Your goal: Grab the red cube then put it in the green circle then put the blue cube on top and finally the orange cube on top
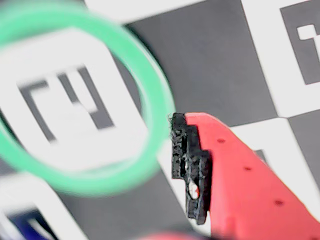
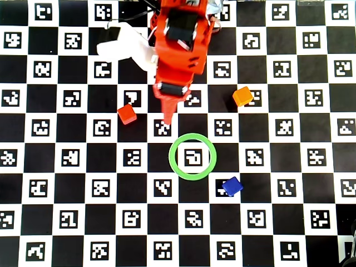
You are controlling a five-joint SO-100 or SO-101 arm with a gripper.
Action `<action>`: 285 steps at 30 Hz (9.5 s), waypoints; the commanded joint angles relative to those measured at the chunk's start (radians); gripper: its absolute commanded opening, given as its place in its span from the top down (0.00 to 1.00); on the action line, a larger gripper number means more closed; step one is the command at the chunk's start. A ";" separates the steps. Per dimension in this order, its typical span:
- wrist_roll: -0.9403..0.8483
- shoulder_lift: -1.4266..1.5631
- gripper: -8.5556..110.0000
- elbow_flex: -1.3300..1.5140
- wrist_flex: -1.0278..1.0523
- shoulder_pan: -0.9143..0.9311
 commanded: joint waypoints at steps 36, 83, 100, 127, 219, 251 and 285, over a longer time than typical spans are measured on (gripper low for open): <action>0.252 -0.293 0.61 0.202 -0.433 0.305; 0.160 -0.485 0.72 0.216 -0.568 0.314; 0.055 -0.477 0.89 0.137 -0.500 0.308; -0.256 -0.253 0.90 -0.327 -0.058 0.005; -0.169 -0.712 0.89 -0.081 -0.563 -0.334; -0.161 -0.715 0.74 -0.080 -0.557 -0.333; -0.143 -0.611 0.53 -0.273 -0.327 -0.281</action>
